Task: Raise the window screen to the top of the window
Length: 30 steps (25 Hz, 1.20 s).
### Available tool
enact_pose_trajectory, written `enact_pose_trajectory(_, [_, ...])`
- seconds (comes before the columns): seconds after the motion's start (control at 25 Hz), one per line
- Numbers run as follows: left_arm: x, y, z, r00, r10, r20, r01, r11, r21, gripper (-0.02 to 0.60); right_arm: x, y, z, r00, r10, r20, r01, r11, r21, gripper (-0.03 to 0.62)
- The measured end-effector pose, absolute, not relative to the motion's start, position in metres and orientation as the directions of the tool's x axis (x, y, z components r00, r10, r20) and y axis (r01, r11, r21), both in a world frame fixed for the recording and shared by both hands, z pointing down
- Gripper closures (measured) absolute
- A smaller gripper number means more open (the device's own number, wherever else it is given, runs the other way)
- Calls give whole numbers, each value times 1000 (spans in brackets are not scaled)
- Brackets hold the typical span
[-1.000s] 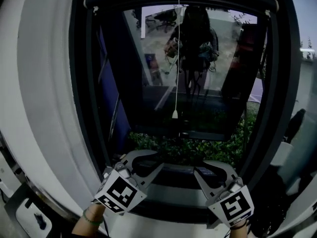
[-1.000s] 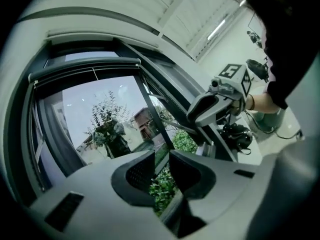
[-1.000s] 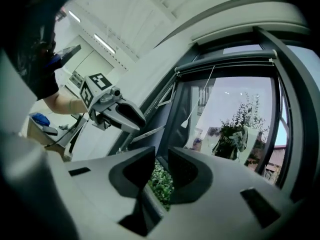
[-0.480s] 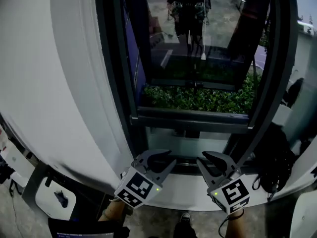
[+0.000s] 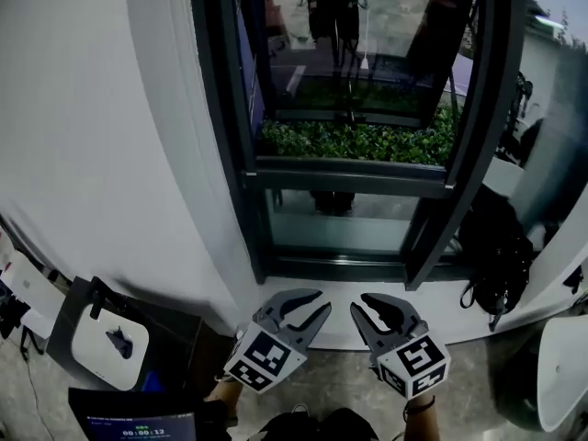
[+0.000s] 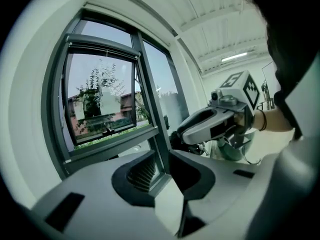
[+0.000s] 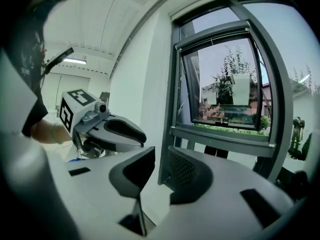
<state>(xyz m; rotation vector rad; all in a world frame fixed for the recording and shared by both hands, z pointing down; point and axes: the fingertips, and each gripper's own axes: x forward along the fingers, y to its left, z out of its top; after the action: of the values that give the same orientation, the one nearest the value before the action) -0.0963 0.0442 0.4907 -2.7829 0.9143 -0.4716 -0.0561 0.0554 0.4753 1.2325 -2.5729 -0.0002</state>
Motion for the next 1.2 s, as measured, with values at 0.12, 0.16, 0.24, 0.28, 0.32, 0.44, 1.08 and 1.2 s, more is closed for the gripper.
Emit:
enact_pose_trajectory(0.12, [-89, 85, 518, 746, -620, 244, -582, -784, -215, 497, -48, 93, 494, -613, -752, 241, -758, 646, 89, 511])
enact_pose_trajectory(0.16, [-86, 97, 526, 739, -626, 247, -596, -779, -192, 497, -43, 104, 502, -622, -748, 232, -755, 651, 73, 511])
enact_pose_trajectory(0.24, [-78, 116, 538, 727, -640, 250, -626, -767, -143, 499, -32, 124, 514, -633, -738, 235, -751, 659, 46, 511])
enact_pose_trajectory(0.28, [-73, 125, 542, 721, -647, 248, -640, -759, -119, 498, -27, 135, 519, -637, -731, 244, -748, 663, 31, 511])
enact_pose_trajectory(0.32, [-69, 135, 544, 716, -656, 241, -654, -750, -99, 499, -21, 146, 524, -641, -723, 257, -746, 666, 14, 511])
enact_pose_trajectory(0.44, [-52, 167, 552, 702, -680, 210, -690, -723, -37, 498, -5, 180, 540, -646, -708, 286, -746, 666, -35, 511])
enact_pose_trajectory(1.08, [-10, 287, 577, 653, -715, 251, -744, -667, 37, 498, 25, 296, 568, -652, -717, 245, -752, 652, -93, 511])
enact_pose_trajectory(1.2, [-17, 292, 579, 641, -727, 245, -754, -656, 27, 497, 24, 306, 569, -645, -723, 246, -758, 646, -88, 511])
